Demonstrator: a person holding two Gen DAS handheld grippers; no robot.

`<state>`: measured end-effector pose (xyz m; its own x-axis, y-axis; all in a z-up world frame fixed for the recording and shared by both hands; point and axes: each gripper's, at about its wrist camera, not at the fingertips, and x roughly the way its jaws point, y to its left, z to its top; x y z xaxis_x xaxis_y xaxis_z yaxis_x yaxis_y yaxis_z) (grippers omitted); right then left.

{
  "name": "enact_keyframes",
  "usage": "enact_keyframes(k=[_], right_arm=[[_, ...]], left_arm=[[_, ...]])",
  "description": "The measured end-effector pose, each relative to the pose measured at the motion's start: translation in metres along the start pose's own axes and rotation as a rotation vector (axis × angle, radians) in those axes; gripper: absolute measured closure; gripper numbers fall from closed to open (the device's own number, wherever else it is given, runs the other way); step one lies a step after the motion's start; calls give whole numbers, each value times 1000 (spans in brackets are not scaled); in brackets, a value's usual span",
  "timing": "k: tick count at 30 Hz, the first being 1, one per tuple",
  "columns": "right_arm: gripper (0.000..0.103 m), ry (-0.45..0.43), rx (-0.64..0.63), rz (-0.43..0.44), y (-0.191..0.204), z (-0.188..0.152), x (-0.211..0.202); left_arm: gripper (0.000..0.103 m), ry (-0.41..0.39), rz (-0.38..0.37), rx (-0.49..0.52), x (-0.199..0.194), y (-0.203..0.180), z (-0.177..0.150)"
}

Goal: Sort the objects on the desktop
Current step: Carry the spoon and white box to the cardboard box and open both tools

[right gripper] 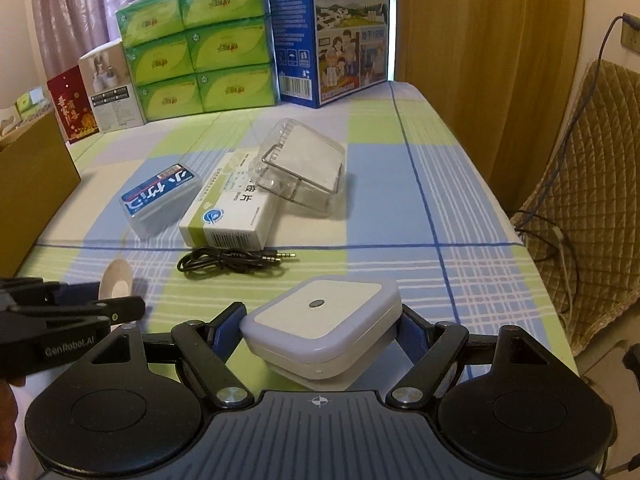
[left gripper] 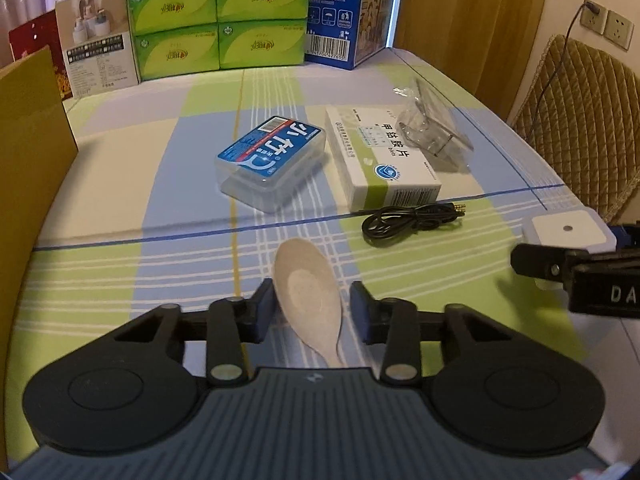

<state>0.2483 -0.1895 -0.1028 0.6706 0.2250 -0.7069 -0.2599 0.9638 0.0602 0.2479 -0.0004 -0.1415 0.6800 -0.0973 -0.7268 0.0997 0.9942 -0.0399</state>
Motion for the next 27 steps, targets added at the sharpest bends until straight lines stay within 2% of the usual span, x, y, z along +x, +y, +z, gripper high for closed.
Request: enact_keyframes(k=[6, 13, 15, 18, 27], right_arm=[[27, -11, 14, 15, 0, 2, -2], [27, -9, 31, 21, -1, 3, -3], [27, -10, 29, 26, 1, 4, -4], [27, -10, 28, 29, 3, 4, -3], [27, -13, 22, 32, 7, 4, -2]], left_arm=[[77, -2, 7, 32, 0, -2, 0], [77, 7, -28, 23, -6, 1, -3], [76, -3, 6, 28, -8, 1, -4], [67, -19, 27, 17, -10, 1, -3], [67, -9, 68, 33, -3, -4, -4]])
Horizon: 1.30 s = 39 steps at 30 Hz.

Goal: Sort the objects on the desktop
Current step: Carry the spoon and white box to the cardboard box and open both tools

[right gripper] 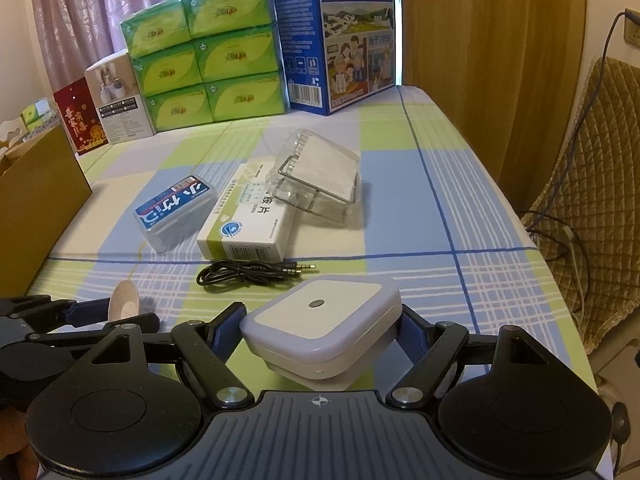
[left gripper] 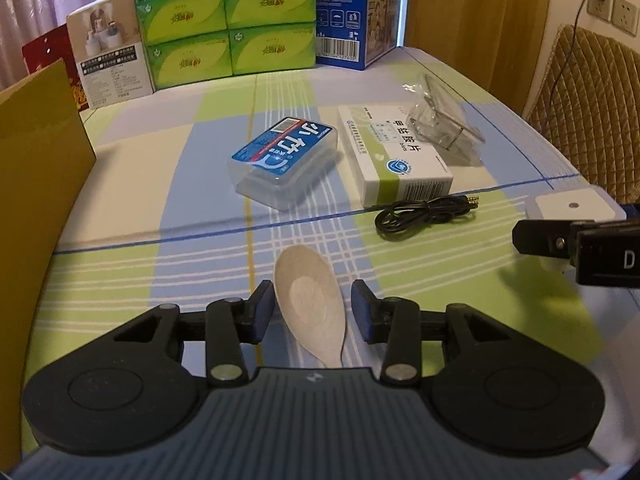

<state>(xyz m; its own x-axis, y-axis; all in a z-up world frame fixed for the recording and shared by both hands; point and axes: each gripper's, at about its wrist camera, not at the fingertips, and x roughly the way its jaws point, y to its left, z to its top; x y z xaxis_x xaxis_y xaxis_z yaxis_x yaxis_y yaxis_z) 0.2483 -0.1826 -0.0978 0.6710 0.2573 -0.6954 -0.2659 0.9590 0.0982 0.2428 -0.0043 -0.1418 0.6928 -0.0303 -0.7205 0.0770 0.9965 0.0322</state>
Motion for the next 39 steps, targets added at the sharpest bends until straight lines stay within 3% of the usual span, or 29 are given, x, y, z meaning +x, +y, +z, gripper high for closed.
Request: enact_keyframes(k=[1, 4, 9, 13, 16, 24, 26, 28, 39], right_arm=[[27, 0, 1, 1, 0, 0, 0], [27, -4, 2, 1, 1, 1, -1], [27, -7, 12, -2, -1, 2, -3], [27, -7, 14, 1, -2, 2, -3], [27, -8, 18, 0, -2, 2, -3], [27, -12, 18, 2, -1, 3, -4], [27, -12, 17, 3, -1, 3, -4], [27, -12, 13, 4, 0, 3, -4], [27, -45, 28, 6, 3, 4, -14]], left_arm=[[74, 0, -4, 4, 0, 0, 0], [78, -3, -44, 14, -1, 2, 1], [79, -22, -233, 14, -8, 2, 2], [78, -36, -198, 59, -11, -8, -1], [65, -39, -159, 73, -11, -12, -4], [66, -31, -93, 99, -5, -18, -8], [74, -28, -86, 103, -6, -19, -8], [75, -24, -73, 114, -7, -20, -7], [76, -41, -98, 90, -23, -15, 0]])
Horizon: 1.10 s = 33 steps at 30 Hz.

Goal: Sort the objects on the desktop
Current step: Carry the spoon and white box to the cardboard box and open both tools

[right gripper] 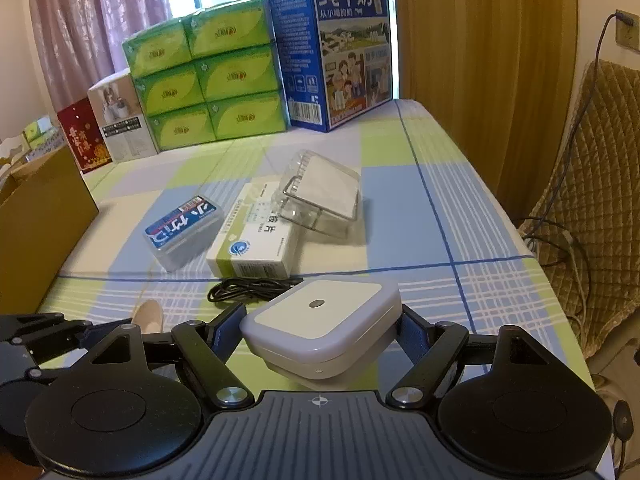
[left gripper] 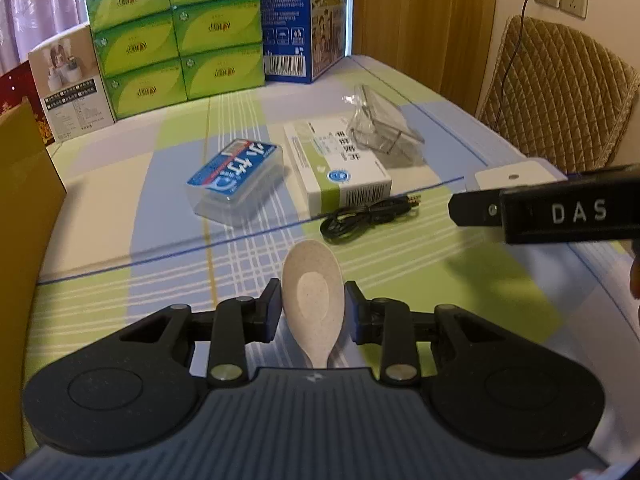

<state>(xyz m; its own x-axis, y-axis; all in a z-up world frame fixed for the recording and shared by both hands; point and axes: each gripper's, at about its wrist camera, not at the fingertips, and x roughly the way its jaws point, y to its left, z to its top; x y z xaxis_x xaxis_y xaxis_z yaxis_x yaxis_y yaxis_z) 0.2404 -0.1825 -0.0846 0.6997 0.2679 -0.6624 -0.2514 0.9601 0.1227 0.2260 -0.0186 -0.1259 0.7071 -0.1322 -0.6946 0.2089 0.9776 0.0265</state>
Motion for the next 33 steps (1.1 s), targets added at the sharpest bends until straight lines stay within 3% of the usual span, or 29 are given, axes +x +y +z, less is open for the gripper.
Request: enact_keyframes(k=[15, 24, 33], right_arm=[[27, 11, 21, -42, 14, -26, -58], [27, -1, 38, -31, 38, -46, -125], [27, -65, 10, 37, 78, -37, -180]], left_arm=[[76, -2, -7, -87, -59, 12, -2], [76, -18, -12, -132, -126, 13, -8], [76, -85, 7, -144, -204, 26, -7]])
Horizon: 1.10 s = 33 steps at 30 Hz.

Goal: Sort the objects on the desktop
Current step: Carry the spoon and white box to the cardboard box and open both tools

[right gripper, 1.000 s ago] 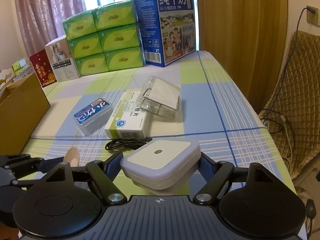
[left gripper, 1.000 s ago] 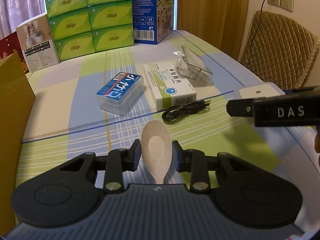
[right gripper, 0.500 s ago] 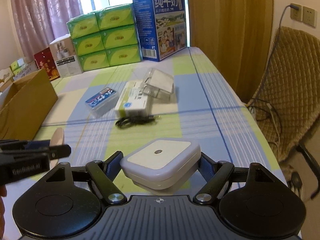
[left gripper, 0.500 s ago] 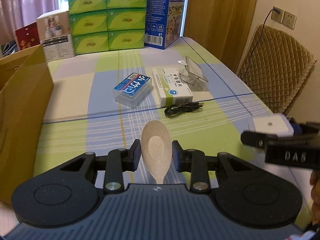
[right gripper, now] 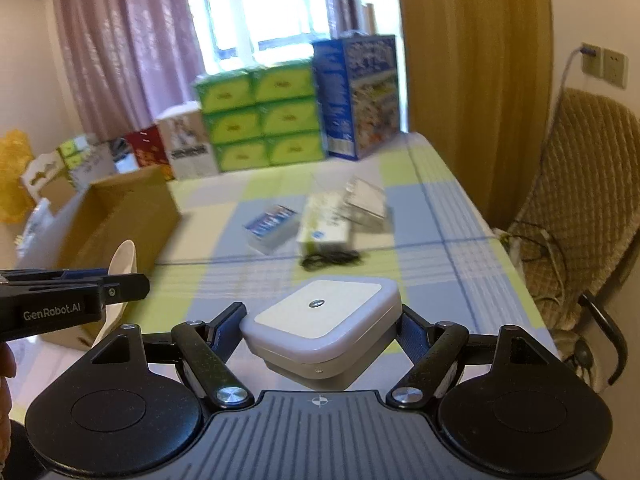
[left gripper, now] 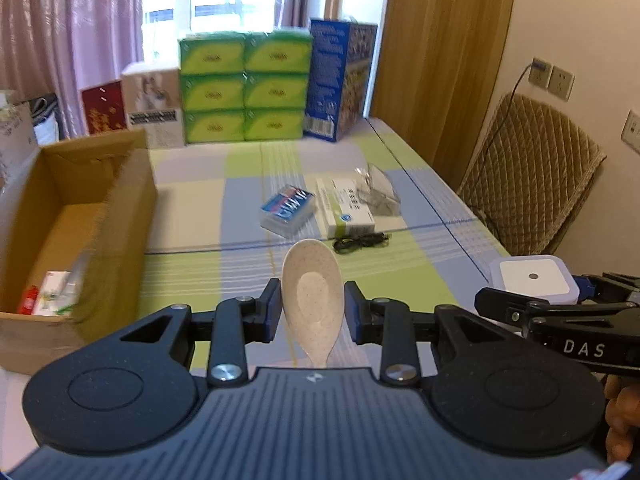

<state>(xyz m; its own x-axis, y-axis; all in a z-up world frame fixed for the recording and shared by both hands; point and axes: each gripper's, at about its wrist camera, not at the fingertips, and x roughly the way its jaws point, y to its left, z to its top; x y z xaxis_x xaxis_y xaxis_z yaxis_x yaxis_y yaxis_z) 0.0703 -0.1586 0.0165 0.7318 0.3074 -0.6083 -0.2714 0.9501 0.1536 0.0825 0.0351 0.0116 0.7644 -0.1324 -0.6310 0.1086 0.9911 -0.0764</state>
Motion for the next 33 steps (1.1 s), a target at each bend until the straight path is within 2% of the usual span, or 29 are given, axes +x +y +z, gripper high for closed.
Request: enact_keyframes(k=[8, 14, 19, 24, 33], right_arm=[[27, -14, -79, 138, 72, 10, -10], [27, -18, -164, 259, 139, 18, -3], [27, -12, -226, 343, 192, 31, 18], [27, 5, -268, 392, 236, 47, 50], [27, 26, -307, 433, 271, 66, 119]], left_arm=[[76, -44, 52, -20, -63, 53, 9], [76, -60, 128, -47, -99, 117, 15], [76, -62, 183, -75, -117, 175, 25], [76, -51, 215, -88, -111, 221, 40], [76, -22, 179, -109, -57, 274, 72]])
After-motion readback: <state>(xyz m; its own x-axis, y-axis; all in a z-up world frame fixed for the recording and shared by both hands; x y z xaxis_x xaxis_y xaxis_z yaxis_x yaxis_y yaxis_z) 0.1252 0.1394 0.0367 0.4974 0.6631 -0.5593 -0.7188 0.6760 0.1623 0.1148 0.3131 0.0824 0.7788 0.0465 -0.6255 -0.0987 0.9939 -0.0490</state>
